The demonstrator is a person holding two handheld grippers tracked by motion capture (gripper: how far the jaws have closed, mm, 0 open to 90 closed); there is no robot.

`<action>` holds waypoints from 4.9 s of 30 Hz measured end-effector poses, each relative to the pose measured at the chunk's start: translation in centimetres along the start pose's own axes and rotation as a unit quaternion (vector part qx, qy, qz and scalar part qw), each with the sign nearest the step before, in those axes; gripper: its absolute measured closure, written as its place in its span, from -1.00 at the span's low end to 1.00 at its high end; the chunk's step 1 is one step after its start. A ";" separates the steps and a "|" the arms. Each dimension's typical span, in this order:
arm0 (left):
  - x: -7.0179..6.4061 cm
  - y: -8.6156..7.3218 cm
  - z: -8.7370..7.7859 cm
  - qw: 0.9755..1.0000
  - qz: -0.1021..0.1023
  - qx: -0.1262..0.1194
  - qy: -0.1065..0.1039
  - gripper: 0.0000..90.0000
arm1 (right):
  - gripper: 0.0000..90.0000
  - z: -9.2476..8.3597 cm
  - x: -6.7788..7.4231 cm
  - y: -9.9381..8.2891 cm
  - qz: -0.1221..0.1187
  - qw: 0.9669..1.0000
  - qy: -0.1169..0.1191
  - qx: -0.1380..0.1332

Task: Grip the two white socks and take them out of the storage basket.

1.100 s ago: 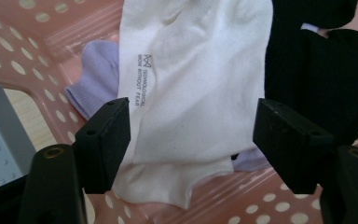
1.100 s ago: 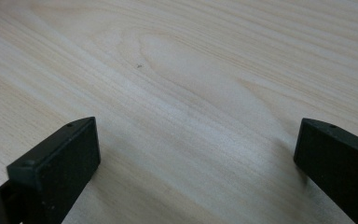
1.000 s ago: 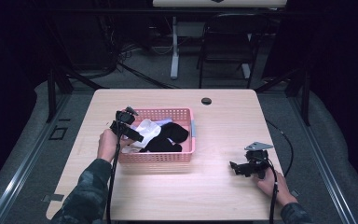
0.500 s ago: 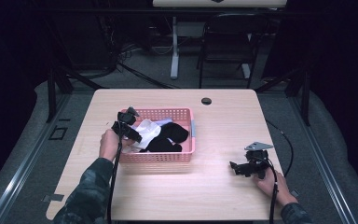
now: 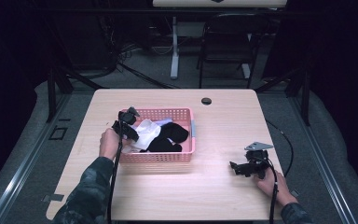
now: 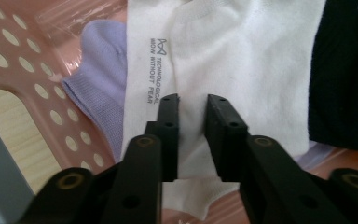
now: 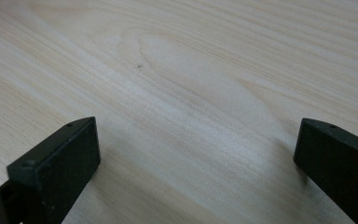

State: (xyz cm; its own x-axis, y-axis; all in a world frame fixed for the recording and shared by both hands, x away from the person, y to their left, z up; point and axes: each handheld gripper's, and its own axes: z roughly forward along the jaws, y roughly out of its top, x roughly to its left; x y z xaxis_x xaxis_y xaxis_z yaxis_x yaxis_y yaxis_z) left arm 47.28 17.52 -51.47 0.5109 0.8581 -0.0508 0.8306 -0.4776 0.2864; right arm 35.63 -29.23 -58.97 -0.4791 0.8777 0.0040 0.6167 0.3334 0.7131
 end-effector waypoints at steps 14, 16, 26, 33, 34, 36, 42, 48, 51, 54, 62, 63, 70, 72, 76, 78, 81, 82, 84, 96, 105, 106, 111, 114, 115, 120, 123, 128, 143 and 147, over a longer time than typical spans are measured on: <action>-1.2 -0.1 -3.3 0.997 0.039 -0.058 -0.010 0.91 | -1.00 0.0 0.0 0.0 0.001 1.000 0.000 0.002; -1.3 -0.1 -3.9 0.997 0.040 -0.070 -0.017 0.91 | -1.00 0.0 0.0 0.0 0.001 1.000 0.000 0.002; -2.1 0.4 -6.6 0.992 0.058 -0.105 -0.023 0.92 | -1.00 0.0 0.0 0.0 0.000 1.000 0.000 0.000; -2.7 0.9 -8.6 0.989 0.068 -0.130 -0.022 0.92 | -1.00 0.0 0.0 0.0 0.001 1.000 0.000 0.001; -2.8 0.9 -8.8 0.989 0.069 -0.132 -0.021 0.92 | -1.00 0.0 0.0 0.0 0.001 1.000 0.000 0.002; -2.9 1.0 -9.2 0.988 0.070 -0.137 -0.026 0.92 | -1.00 0.0 0.0 0.0 0.001 1.000 0.000 0.003; -3.1 1.2 -10.1 0.986 0.073 -0.148 -0.026 0.92 | -1.00 0.0 0.0 0.0 0.000 1.000 -0.001 0.001; -2.9 1.4 -11.1 0.985 0.074 -0.155 -0.023 0.92 | -1.00 0.0 0.0 0.0 0.001 1.000 0.000 0.001; -2.8 1.4 -11.7 0.984 0.075 -0.161 -0.023 0.92 | -1.00 0.0 0.0 0.0 -0.001 1.000 -0.001 0.002; -2.6 1.4 -12.3 0.983 0.073 -0.169 -0.021 0.92 | -1.00 0.0 0.0 0.0 0.001 1.000 0.000 0.002; -1.7 1.0 -13.7 0.981 0.062 -0.182 -0.010 0.92 | -1.00 0.0 0.0 0.0 0.000 1.000 0.000 0.000; -1.6 0.9 -13.9 0.981 0.059 -0.185 -0.009 0.92 | -1.00 0.0 0.0 0.0 0.001 1.000 0.000 0.002; 0.1 0.0 -15.0 0.980 0.038 -0.197 -0.002 0.92 | -1.00 0.0 0.0 0.0 0.001 1.000 0.000 0.002; 0.6 -0.4 -15.2 0.979 0.032 -0.200 -0.001 0.92 | -1.00 0.0 0.0 0.0 0.001 1.000 0.000 0.002; 1.5 -0.7 -16.0 0.978 0.022 -0.208 0.007 0.92 | -1.00 0.0 0.0 0.0 0.001 1.000 0.000 0.002; 2.1 -1.0 -16.6 0.977 0.017 -0.214 0.012 0.92 | -1.00 0.0 0.0 0.0 0.001 1.000 0.000 0.003; 2.8 -1.3 -17.0 0.976 0.007 -0.219 0.019 0.92 | -1.00 0.0 0.0 0.0 0.001 1.000 0.000 0.003; 3.5 -1.6 -17.4 0.975 0.000 -0.221 0.025 0.92 | -1.00 0.0 0.0 0.0 0.001 1.000 0.000 0.001; 4.3 -2.1 -17.6 0.974 -0.010 -0.226 0.029 0.92 | -1.00 0.0 0.0 0.0 0.001 1.000 0.000 0.002; 8.0 -5.7 -16.0 0.967 -0.063 -0.240 0.052 0.92 | -1.00 0.0 0.1 0.0 0.005 1.000 -0.002 0.001; 10.3 -7.9 -13.2 0.969 -0.091 -0.228 0.036 0.92 | -1.00 0.0 0.1 0.0 0.006 1.000 -0.003 0.000; 10.3 -7.9 -13.2 0.969 -0.091 -0.228 0.036 0.92 | -1.00 0.0 0.1 0.0 0.006 1.000 -0.004 0.000; 10.9 -8.6 -10.6 0.973 -0.096 -0.207 0.035 0.92 | -1.00 0.0 0.1 0.0 0.007 1.000 -0.003 0.001; 10.8 -9.0 -9.4 0.976 -0.095 -0.193 0.039 0.92 | -1.00 0.0 0.1 0.0 0.007 1.000 -0.006 0.001; 10.8 -9.1 -9.0 0.977 -0.092 -0.188 0.042 0.92 | -1.00 0.0 0.2 -0.1 0.007 1.000 -0.007 0.001; 10.8 -10.0 -7.6 0.979 -0.096 -0.179 0.037 0.92 | -1.00 -0.1 0.2 -0.1 0.009 1.000 -0.008 0.002; 10.9 -10.4 -6.6 0.980 -0.095 -0.170 0.034 0.92 | -1.00 -0.1 0.2 -0.1 0.009 1.000 -0.008 0.002; 10.4 -10.9 -4.6 0.982 -0.099 -0.154 0.034 0.91 | -1.00 -0.1 0.2 -0.1 0.009 1.000 -0.008 0.002; 10.3 -11.9 -6.3 0.977 -0.124 -0.170 0.029 -0.02 | -1.00 -0.1 0.2 -0.1 0.009 1.000 -0.008 0.002; 8.8 -10.5 -8.6 0.975 -0.101 -0.194 0.032 -0.22 | -1.00 0.0 0.2 -0.1 0.008 1.000 -0.008 0.000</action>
State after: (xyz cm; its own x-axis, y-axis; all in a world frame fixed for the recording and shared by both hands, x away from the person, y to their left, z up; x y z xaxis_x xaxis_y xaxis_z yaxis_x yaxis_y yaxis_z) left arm 41.11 31.70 -46.72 0.3199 0.9435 -0.0867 0.7598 -0.2008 0.6184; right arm 35.49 -29.12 -58.97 -0.4592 0.8883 0.0050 0.6249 0.3191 0.7125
